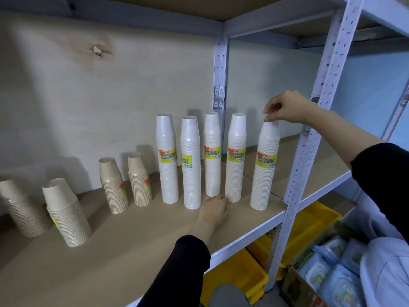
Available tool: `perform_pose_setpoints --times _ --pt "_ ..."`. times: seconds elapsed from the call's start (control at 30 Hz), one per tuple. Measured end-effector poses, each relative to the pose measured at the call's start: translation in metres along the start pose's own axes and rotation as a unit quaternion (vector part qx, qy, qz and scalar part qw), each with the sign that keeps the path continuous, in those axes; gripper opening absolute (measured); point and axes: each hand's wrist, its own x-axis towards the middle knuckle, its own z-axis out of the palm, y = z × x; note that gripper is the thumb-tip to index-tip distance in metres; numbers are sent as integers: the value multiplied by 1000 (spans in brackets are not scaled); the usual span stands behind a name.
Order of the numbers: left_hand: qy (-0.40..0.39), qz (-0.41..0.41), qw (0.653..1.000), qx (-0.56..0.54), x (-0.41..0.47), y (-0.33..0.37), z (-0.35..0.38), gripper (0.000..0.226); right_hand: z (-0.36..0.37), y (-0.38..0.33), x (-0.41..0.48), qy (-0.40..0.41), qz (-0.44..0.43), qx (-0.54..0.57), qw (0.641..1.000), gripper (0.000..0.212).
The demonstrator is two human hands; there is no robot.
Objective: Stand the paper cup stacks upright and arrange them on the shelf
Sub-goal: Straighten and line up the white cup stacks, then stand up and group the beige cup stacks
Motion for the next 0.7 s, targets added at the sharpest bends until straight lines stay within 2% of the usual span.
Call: perform_pose_setpoints --times 0.4,0.7 --pt "76 -32 995 48 -47 -18 -46 35 30 -81 -24 -76 -69 35 994 26" --pt "88 -117 988 43 -107 -91 -86 36 84 -160 -27 -132 -118 87 980 22"
